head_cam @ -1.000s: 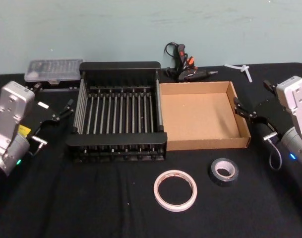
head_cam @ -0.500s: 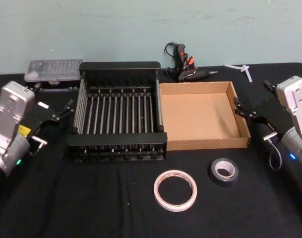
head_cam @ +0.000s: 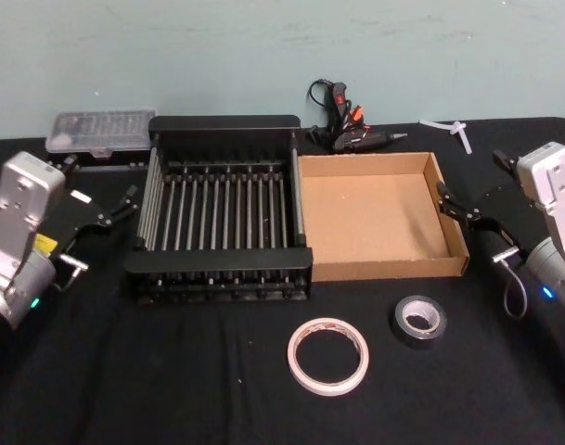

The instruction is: Pick up the white tape and place it into the black box , Pick up the silver tape and place it into the brown box.

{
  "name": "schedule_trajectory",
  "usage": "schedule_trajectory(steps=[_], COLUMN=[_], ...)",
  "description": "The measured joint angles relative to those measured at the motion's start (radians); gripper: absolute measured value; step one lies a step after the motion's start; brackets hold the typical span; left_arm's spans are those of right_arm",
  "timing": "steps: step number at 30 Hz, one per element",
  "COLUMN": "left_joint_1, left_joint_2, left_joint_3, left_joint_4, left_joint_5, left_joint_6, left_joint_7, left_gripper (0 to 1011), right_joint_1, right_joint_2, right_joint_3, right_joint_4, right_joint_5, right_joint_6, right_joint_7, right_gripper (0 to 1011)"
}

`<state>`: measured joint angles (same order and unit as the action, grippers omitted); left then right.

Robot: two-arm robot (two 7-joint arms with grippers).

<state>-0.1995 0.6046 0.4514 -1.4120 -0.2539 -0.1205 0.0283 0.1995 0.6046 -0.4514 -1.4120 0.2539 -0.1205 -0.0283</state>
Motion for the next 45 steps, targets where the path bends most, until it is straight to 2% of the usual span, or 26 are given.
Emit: schedule_trajectory(steps=[23,35,45], left_joint_1=[0.000,0.000,0.000], left_joint_2=[0.000,0.000,0.000], left_joint_3=[0.000,0.000,0.000], left_joint_4=[0.000,0.000,0.000], left_joint_5=[0.000,0.000,0.000], left_joint_6=[0.000,0.000,0.000], left_joint_7=[0.000,0.000,0.000], left_gripper=[1001,1001,1001], right_joint_1=[-0.001,-0.022,-0.071], right_joint_2=[-0.001,-0.021,-0.021], right_joint_3=[0.002,0.040,0.073], right_joint_4=[0.000,-0.019,-0.088], right_joint_5=[0.000,0.038,0.084], right_joint_6=[0.000,0.026,0.074], right_joint_7=[0.001,0.067,0.121], right_gripper=[1000,1000,1000])
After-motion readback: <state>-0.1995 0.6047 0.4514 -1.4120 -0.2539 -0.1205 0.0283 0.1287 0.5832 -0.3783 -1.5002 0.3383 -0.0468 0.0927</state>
